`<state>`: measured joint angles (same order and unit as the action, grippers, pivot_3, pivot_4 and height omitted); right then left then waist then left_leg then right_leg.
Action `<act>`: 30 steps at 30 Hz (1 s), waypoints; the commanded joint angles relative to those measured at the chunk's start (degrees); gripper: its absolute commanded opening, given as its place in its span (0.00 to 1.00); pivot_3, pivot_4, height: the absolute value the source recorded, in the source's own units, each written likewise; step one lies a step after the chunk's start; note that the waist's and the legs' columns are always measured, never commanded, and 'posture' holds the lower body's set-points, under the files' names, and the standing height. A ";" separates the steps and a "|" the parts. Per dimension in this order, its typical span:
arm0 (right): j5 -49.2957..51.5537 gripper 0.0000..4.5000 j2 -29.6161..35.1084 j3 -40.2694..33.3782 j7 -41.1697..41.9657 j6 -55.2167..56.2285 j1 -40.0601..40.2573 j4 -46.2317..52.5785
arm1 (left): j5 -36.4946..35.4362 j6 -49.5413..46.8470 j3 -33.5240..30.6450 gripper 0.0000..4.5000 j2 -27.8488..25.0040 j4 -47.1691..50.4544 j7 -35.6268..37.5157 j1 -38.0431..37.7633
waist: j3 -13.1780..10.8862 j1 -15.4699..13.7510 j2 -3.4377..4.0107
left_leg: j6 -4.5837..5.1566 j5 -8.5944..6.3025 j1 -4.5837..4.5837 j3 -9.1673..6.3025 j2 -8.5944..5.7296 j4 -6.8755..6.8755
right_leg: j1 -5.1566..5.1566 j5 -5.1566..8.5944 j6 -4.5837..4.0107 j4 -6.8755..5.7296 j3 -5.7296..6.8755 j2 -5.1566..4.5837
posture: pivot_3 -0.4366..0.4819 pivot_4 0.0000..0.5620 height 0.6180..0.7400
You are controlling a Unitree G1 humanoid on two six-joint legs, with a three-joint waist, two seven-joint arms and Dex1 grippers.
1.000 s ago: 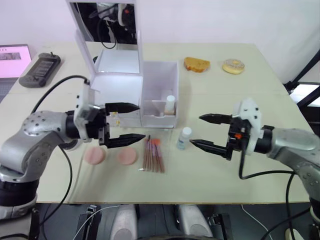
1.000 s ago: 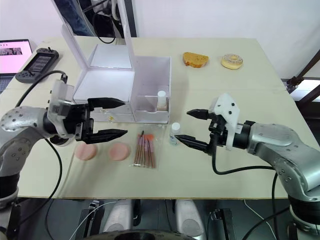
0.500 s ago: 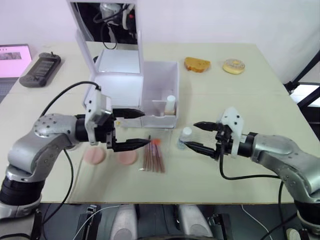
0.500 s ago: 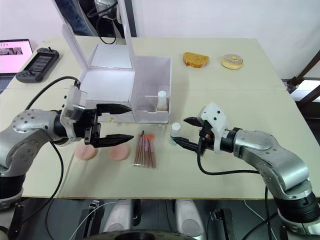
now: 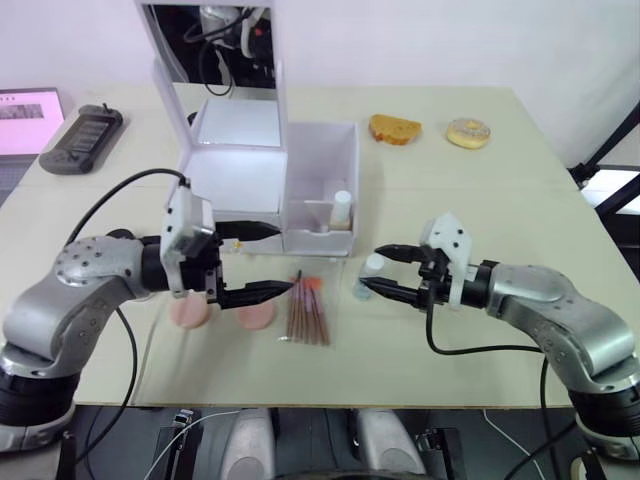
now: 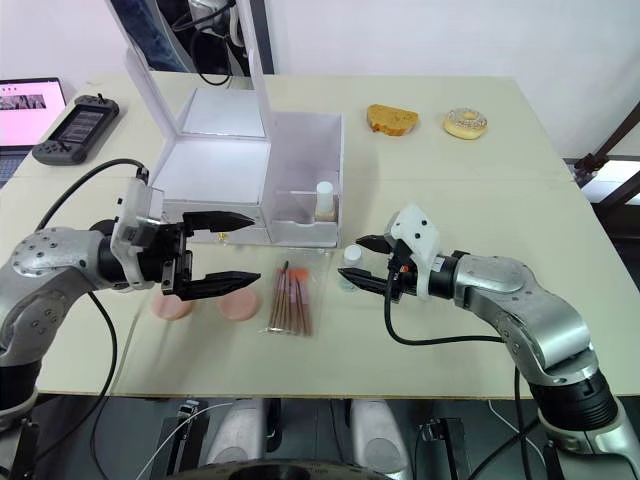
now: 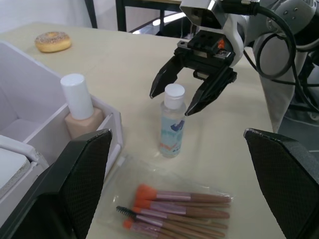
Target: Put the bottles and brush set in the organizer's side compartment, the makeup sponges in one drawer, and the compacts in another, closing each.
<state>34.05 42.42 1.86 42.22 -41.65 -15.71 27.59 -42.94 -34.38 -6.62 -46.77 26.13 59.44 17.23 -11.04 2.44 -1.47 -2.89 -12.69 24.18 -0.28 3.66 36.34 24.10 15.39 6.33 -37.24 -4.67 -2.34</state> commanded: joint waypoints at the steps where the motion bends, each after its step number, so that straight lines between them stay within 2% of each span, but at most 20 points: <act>1: -0.09 0.60 -0.93 -0.32 0.99 1.38 -0.92 0.09 | -0.22 0.91 -2.31 1.00 -0.83 2.42 -0.50 -0.57 | 0.00 0.02 0.00 | 0.00 0.00 0.00 0.00 0.00 0.00 | 0.00 0.00 0.00 0.00 0.00 0.00 | 0.48 0.27 1.00; 2: -0.09 0.53 -1.28 -0.29 1.07 1.42 -1.12 -0.04 | -0.23 0.90 -2.39 1.00 -0.88 2.52 -0.62 -0.70 | 0.00 -0.01 0.00 | 0.00 0.00 0.00 0.00 0.00 0.00 | 0.00 0.00 0.00 -0.01 0.00 0.00 | 0.48 0.27 1.00; 5: 0.01 0.21 -1.68 -0.24 1.63 1.26 -1.42 -0.10 | -0.27 0.76 -2.60 1.00 -0.85 2.72 -0.96 -0.89 | 0.00 -0.03 0.00 | 0.00 0.00 0.00 0.00 0.00 0.01 | -0.01 0.00 0.00 -0.01 0.00 0.00 | 0.48 0.27 1.00; 6: -0.13 0.15 -1.60 -0.22 1.76 1.30 -1.39 -0.05 | -0.28 0.77 -2.71 1.00 -0.90 2.80 -1.02 -1.04 | 0.00 -0.03 0.00 | 0.00 0.00 0.00 0.00 0.00 0.01 | -0.01 0.00 0.00 0.00 0.00 0.00 | 0.48 0.27 1.00; 13: 1.84 0.15 -0.03 -1.97 3.75 -0.04 -3.51 1.50 | 0.76 1.84 -3.89 1.00 -1.47 2.03 -0.97 -2.50 | 0.00 0.08 0.01 | 0.00 0.00 0.00 0.00 0.00 0.00 | 0.00 0.00 0.00 0.00 0.00 0.00 | 0.48 0.27 1.00; 20: 8.03 0.15 -0.75 -2.73 4.12 -6.60 -17.33 0.62 | 4.34 4.92 -7.49 1.00 -3.46 0.15 -0.24 -7.08 | -0.01 0.05 0.02 | 0.00 0.00 -0.02 -0.01 0.02 -0.01 | 0.05 -0.01 -0.01 -0.07 0.02 0.02 | 0.48 0.27 1.00; 24: 7.31 0.15 -4.78 0.31 5.09 -7.33 -32.31 -7.24 | 5.04 5.97 -13.76 1.00 -4.18 -0.37 -1.44 -11.65 | -0.04 0.47 0.05 | 0.00 0.00 0.03 0.08 0.03 -0.02 | 0.20 -0.03 -0.07 -0.07 -0.03 -0.01 | 0.48 0.27 1.00; 30: 1.75 0.15 -9.07 5.08 7.18 -3.80 -39.46 -18.26 | 4.75 5.47 -17.90 1.00 -3.16 4.72 -4.52 -17.63 | -0.02 -0.09 0.03 | 0.00 0.00 0.13 0.05 0.07 -0.07 | 0.23 -0.03 -0.06 -0.06 0.08 -0.03 | 0.48 0.27 1.00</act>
<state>37.20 34.30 6.65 48.53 -47.55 -52.71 11.18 -37.33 -29.26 -21.98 -50.29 27.37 56.30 0.04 -11.06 2.36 -1.44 -2.89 -12.69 24.37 -0.22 3.70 36.27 24.35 15.36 6.27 -37.30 -4.59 -2.41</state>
